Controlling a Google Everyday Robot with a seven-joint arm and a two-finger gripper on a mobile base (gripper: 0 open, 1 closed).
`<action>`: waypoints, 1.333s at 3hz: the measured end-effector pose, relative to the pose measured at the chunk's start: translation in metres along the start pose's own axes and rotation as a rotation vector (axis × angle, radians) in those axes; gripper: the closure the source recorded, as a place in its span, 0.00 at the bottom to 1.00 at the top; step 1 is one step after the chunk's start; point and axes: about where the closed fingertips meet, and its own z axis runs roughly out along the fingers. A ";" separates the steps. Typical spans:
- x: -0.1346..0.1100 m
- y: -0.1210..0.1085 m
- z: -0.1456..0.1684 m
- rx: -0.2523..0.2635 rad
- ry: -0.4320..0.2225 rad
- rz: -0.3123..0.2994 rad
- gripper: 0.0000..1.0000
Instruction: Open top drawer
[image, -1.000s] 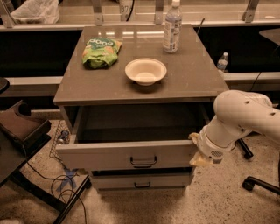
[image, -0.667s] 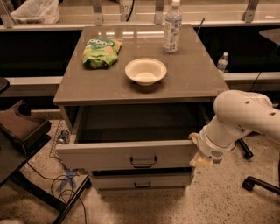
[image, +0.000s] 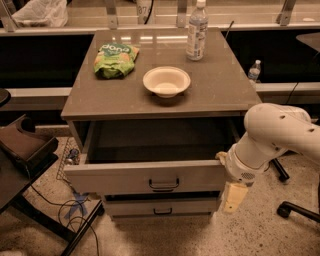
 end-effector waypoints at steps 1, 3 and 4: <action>0.000 0.000 0.000 0.000 0.000 0.000 0.47; -0.001 0.000 -0.003 0.000 0.000 0.000 0.94; -0.001 0.000 -0.003 0.000 0.000 0.000 1.00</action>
Offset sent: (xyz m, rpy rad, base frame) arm 0.0000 0.0000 0.0000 0.0000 0.0000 0.0000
